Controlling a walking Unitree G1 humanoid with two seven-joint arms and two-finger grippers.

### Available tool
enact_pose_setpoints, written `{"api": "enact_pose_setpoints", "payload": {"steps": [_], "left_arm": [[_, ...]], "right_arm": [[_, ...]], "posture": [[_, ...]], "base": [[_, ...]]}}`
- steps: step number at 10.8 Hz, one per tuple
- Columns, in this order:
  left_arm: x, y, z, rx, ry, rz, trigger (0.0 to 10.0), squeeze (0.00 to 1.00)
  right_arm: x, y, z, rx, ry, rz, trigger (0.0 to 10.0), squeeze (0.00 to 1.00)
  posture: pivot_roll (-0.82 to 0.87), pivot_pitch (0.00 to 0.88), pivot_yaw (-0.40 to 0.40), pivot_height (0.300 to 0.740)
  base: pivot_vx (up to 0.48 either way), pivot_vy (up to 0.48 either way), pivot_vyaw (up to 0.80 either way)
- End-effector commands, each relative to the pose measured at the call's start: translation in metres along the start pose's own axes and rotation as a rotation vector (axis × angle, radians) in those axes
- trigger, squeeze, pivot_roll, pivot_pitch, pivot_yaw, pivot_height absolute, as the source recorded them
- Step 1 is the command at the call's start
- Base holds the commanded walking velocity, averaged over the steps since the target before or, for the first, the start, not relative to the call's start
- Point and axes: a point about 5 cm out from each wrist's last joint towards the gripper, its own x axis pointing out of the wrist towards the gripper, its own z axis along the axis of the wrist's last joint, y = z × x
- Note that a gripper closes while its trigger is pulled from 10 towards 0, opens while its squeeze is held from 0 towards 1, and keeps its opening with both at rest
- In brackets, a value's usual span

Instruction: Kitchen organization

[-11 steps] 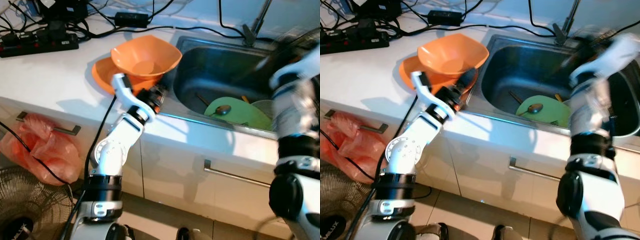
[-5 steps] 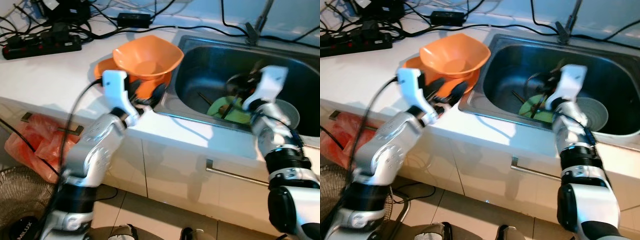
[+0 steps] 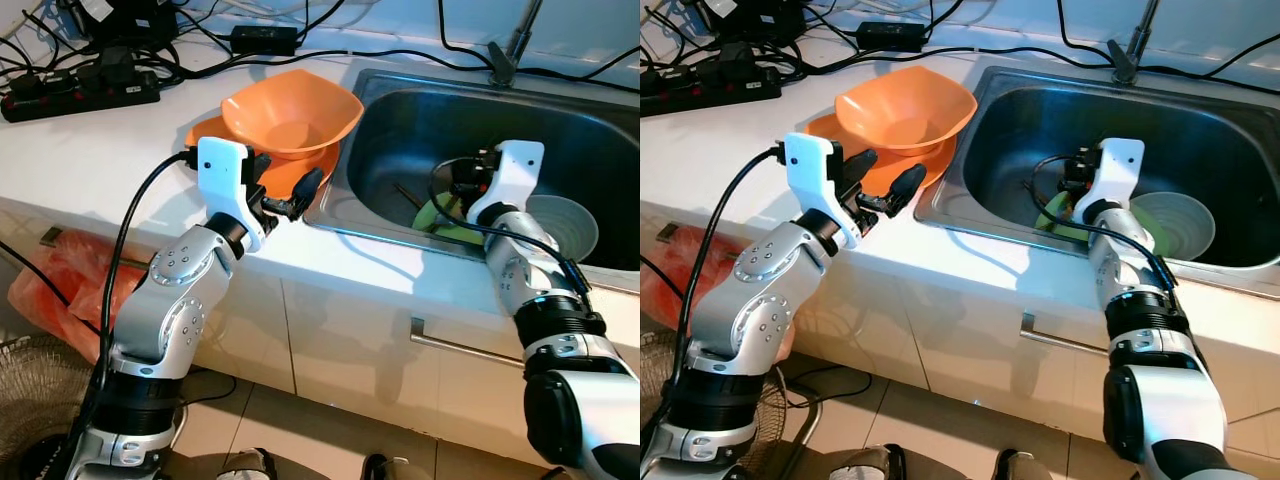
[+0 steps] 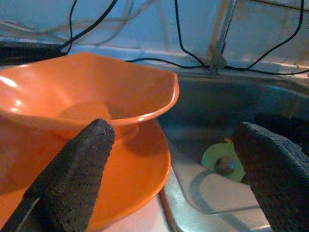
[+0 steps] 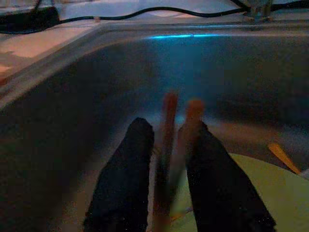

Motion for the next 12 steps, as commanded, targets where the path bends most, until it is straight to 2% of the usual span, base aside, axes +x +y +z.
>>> {"api": "enact_pose_setpoints", "payload": {"steps": [1, 4, 5, 6, 7, 8, 10, 11, 12], "left_arm": [[-0.002, 0.001, 0.004, 0.020, -0.010, 0.001, 10.0, 1.00], [-0.002, 0.006, 0.003, 0.047, 0.000, 0.017, 10.0, 1.00], [0.000, 0.013, 0.005, 0.070, 0.000, 0.061, 10.0, 1.00], [0.004, 0.024, 0.012, 0.094, -0.034, 0.120, 10.0, 1.00], [0.005, 0.027, 0.015, 0.109, -0.050, 0.135, 10.0, 1.00], [0.007, 0.031, 0.018, 0.108, -0.062, 0.149, 10.0, 1.00], [0.010, 0.034, 0.019, 0.103, -0.076, 0.163, 10.0, 1.00], [0.012, 0.033, 0.019, 0.105, -0.082, 0.165, 10.0, 1.00], [0.013, 0.033, 0.018, 0.108, -0.086, 0.166, 10.0, 1.00]], "right_arm": [[0.001, 0.009, -0.006, -0.004, 0.032, 0.042, 10.0, 1.00], [0.003, 0.017, 0.000, 0.005, 0.005, 0.060, 10.0, 1.00], [0.003, 0.018, 0.005, -0.026, -0.024, 0.051, 10.0, 1.00], [0.003, 0.018, 0.023, -0.088, -0.119, 0.031, 10.0, 1.00], [0.002, 0.018, 0.034, -0.079, -0.176, 0.027, 10.0, 1.00], [0.001, 0.014, 0.054, -0.061, -0.270, -0.008, 10.0, 1.00], [-0.003, 0.007, 0.093, -0.128, -0.441, -0.099, 10.0, 1.00], [-0.008, 0.009, 0.109, -0.175, -0.520, -0.115, 10.0, 1.00], [-0.010, 0.014, 0.119, -0.182, -0.561, -0.105, 10.0, 1.00]], "posture": [[0.13, 0.154, 0.043, 0.740], [0.13, 0.149, 0.055, 0.740], [0.12, 0.146, 0.055, 0.740], [0.12, 0.141, 0.051, 0.740], [0.11, 0.137, 0.049, 0.740], [0.10, 0.128, 0.045, 0.740], [0.09, 0.117, 0.038, 0.740], [0.09, 0.114, 0.034, 0.740], [0.09, 0.112, 0.032, 0.740]], "base": [[0.000, 0.000, 0.00], [0.000, 0.000, 0.00], [0.000, 0.000, 0.00], [0.000, 0.000, 0.00], [0.000, 0.000, 0.00], [0.000, 0.000, 0.00], [0.000, 0.000, 0.00], [0.000, 0.000, 0.00], [0.000, 0.000, 0.00]]}}
